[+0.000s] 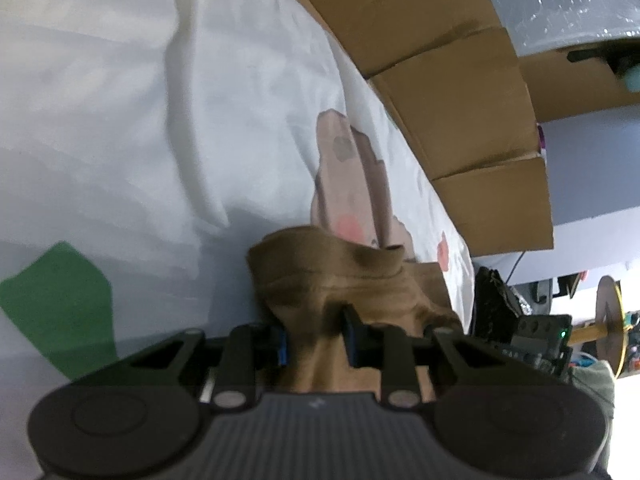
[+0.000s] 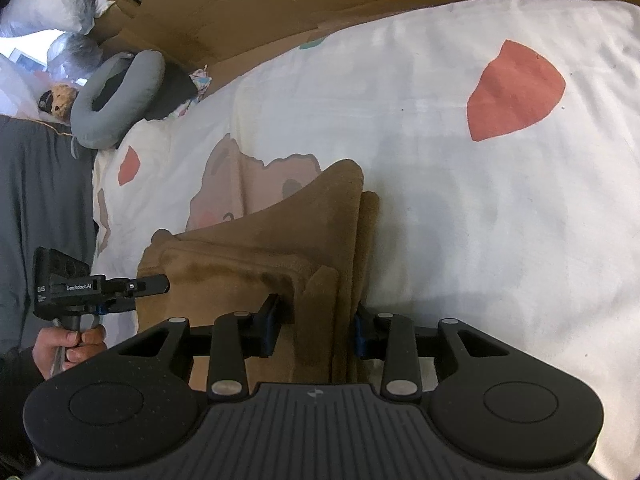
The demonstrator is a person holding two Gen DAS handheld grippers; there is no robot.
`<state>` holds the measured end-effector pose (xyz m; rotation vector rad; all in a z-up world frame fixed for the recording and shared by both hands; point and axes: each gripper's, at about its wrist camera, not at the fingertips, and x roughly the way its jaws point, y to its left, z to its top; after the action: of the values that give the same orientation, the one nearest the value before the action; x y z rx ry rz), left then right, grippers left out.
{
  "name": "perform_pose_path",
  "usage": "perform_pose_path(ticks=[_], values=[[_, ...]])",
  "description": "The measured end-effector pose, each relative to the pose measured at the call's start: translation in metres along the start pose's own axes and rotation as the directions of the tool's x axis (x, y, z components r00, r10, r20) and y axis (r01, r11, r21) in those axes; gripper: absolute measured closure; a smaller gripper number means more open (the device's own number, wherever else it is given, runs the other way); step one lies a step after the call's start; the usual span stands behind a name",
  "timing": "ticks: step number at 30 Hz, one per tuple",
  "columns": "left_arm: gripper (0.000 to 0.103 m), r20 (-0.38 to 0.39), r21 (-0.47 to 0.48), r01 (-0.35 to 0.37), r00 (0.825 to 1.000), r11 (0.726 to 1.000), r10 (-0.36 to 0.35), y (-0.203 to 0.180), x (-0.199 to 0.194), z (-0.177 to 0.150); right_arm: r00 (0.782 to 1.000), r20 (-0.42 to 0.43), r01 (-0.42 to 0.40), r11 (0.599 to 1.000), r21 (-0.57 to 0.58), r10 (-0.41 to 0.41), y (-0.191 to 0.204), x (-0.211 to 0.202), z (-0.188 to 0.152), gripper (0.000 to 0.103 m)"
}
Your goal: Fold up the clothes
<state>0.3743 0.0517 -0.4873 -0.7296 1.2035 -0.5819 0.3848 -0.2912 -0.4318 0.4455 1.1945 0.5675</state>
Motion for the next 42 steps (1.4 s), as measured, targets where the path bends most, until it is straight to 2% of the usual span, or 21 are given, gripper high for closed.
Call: perform_pose_path(ticks=[2,5,11,24,42], values=[[0.084,0.004,0.003,-0.014,1.0,1.0,0.014,-0.001,-0.001,-0.001,1.0,-0.002,0.008,1.0,-0.016,-0.008,0.002,-0.001,0.001,0.083],[0.088,0.013,0.008,-0.026,1.0,1.0,0.026,-0.004,-0.004,-0.004,1.0,-0.012,0.022,0.999,-0.037,-0.022,0.007,-0.004,0.002,0.087],[0.095,0.031,0.034,-0.051,0.998,0.998,0.05,-0.016,-0.016,-0.007,0.998,0.004,0.062,0.995,-0.072,-0.062,0.019,-0.007,0.0,0.089],[0.096,0.07,0.099,-0.096,0.994,0.99,0.089,-0.058,-0.048,-0.023,0.991,0.067,0.125,0.981,-0.149,-0.116,0.06,-0.038,-0.007,0.09],[0.097,0.154,0.197,-0.143,0.982,0.97,0.113,-0.157,-0.118,-0.052,0.979,0.175,0.142,0.969,-0.204,-0.106,0.127,-0.128,-0.033,0.091]])
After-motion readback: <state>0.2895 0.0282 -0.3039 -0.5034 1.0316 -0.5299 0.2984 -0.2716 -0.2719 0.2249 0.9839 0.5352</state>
